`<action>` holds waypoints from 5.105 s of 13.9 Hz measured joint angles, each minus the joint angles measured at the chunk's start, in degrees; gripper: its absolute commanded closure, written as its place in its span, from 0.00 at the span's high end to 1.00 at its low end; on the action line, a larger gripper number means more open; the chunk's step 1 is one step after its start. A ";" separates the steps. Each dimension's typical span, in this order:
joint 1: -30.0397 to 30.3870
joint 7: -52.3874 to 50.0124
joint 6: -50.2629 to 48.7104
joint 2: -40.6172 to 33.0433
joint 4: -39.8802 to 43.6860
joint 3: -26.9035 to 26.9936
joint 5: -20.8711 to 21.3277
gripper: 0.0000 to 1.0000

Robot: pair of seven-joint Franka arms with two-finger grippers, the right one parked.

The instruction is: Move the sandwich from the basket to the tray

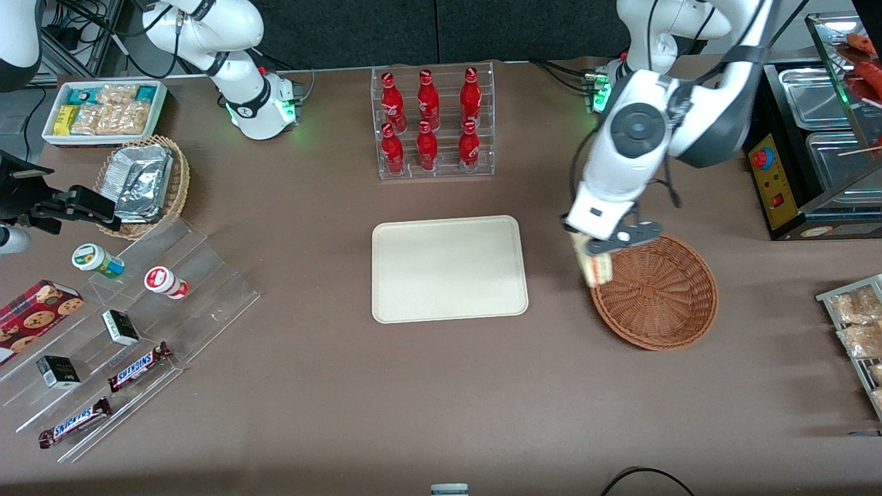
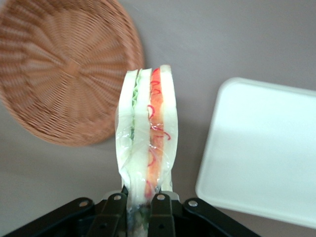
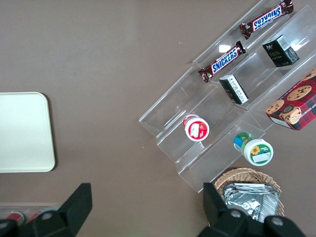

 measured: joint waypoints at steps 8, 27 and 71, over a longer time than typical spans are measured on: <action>-16.18 -7.77 15.20 10.45 0.59 -0.09 -1.23 0.00; -19.53 -7.79 27.75 25.08 8.56 0.47 1.06 0.00; 14.88 41.21 -32.23 -10.63 17.89 11.09 -0.25 1.00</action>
